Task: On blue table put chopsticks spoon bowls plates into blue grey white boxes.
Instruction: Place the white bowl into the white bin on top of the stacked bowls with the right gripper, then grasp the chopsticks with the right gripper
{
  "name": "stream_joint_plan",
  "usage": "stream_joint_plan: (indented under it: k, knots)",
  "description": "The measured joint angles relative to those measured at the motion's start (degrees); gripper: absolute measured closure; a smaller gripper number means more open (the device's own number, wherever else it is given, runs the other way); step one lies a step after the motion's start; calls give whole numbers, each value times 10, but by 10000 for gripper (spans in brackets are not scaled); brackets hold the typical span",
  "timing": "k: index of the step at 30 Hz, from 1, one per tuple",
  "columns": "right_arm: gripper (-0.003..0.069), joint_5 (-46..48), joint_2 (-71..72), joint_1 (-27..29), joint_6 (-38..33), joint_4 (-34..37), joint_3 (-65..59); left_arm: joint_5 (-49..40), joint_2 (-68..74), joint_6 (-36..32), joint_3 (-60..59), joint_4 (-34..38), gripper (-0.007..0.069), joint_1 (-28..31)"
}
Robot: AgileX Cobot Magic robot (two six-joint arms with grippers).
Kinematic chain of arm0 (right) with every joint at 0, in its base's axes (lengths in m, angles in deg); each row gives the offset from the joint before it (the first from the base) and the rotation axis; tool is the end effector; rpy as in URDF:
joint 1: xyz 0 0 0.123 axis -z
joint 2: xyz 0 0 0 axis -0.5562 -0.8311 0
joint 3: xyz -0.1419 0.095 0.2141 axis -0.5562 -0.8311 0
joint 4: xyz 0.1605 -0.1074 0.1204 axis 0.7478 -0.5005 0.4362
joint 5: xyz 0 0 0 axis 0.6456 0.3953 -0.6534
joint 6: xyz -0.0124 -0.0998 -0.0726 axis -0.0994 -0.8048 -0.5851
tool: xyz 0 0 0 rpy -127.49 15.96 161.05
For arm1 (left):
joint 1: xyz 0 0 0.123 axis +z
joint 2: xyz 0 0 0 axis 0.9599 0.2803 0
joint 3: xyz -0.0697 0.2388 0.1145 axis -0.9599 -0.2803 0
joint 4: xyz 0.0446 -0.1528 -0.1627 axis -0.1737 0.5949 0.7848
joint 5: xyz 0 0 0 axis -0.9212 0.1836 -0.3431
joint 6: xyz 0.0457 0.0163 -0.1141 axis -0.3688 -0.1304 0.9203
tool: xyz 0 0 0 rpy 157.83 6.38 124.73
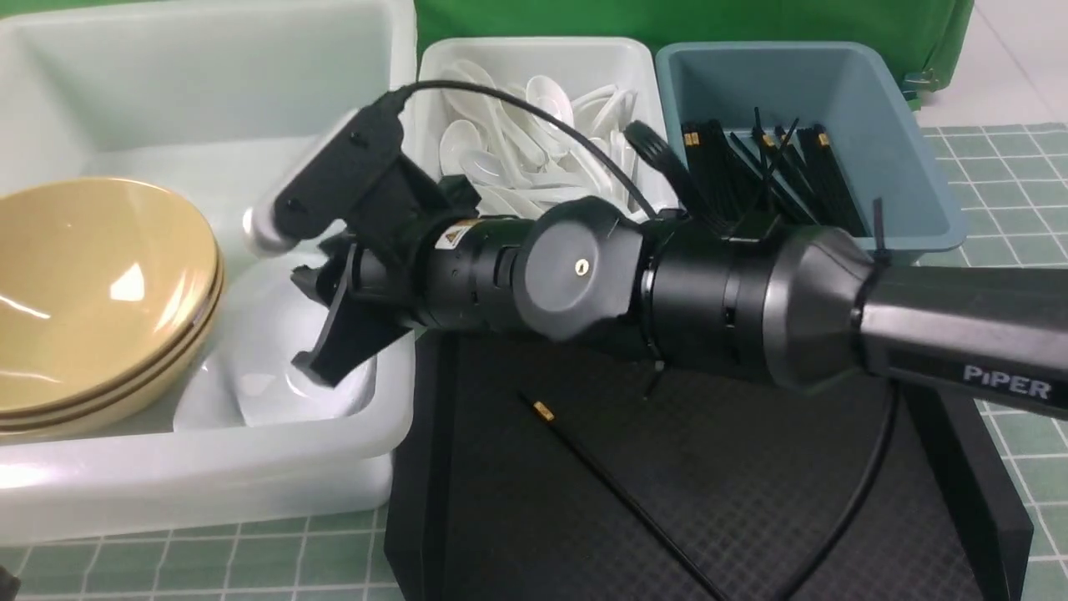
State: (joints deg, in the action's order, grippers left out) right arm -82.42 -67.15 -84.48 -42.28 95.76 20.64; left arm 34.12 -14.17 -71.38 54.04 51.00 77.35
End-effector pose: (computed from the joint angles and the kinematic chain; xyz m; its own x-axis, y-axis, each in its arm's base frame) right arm 0.2905 0.3636 0.2581 -0.1090 -0.3968 -0.9114 -0.8289 0.5423 -0.1370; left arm 0.0643 -0.0029 0.2739 0.1058 0.1645 -0.9807 -0.0249 0.9863 0.1628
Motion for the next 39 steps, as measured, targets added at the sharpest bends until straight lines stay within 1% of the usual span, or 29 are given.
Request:
stream_joint_plan:
  k: [1,2,3,4,5,6,7,8,9,10,11,12,14,16,18,19,22,25,28,29,30,31,33,34,37,39]
  knots:
    - [306,5,6,3,0,0,0,0,0,0,0,0,620,0]
    - [252,34,22,10,0,-1,0,0,0,0,0,0,620,0]
    - [233,53,30,16,0,-3,0,0,0,0,0,0,620,0]
    - [200,124,58,34,14,-20,0,0,0,0,0,0,620,0]
    - [190,168,74,46,38,-41,1,0,0,0,0,0,620,0]
    - [188,191,78,52,55,-47,1,0,0,1,0,0,620,0]
    - [186,286,110,78,153,-135,3,0,0,0,0,0,620,0]
    - [186,311,113,84,183,-147,3,0,0,0,0,0,620,0]
    - [195,407,132,104,297,-272,1,0,0,2,0,0,620,0]
    - [199,428,134,108,321,-286,0,0,0,3,0,0,620,0]
    - [215,485,137,117,390,-373,-15,0,0,3,0,0,620,0]
    - [228,504,135,121,421,-415,-34,0,0,3,0,0,620,0]
    - [252,495,125,123,455,-453,-79,1,0,2,0,0,620,0]
    - [272,439,107,116,470,-461,-121,2,0,2,0,0,620,0]
    - [279,414,95,112,474,-461,-129,2,0,2,0,0,620,0]
    - [291,382,75,109,481,-461,-132,4,0,2,0,0,620,0]
    - [316,352,32,106,483,-461,-131,4,0,2,0,0,620,0]
    - [342,350,7,106,483,-460,-130,4,0,2,0,0,620,0]
    - [414,343,-6,105,482,-447,-127,4,0,2,-1,0,620,0]
    - [419,343,-7,105,482,-448,-126,4,0,2,-1,0,620,0]
    - [473,342,-8,105,479,-448,-125,4,0,2,-1,0,620,0]
    - [493,342,-8,105,479,-448,-125,4,0,2,-1,0,620,0]
    - [564,342,-8,105,467,-448,-124,4,0,2,-1,0,620,0]
    - [582,344,-8,105,462,-448,-123,4,0,2,-1,0,620,0]
    - [592,380,-6,105,444,-446,-113,4,0,2,-2,0,620,0]
    - [595,434,16,105,431,-449,-109,4,0,2,-2,0,620,0]
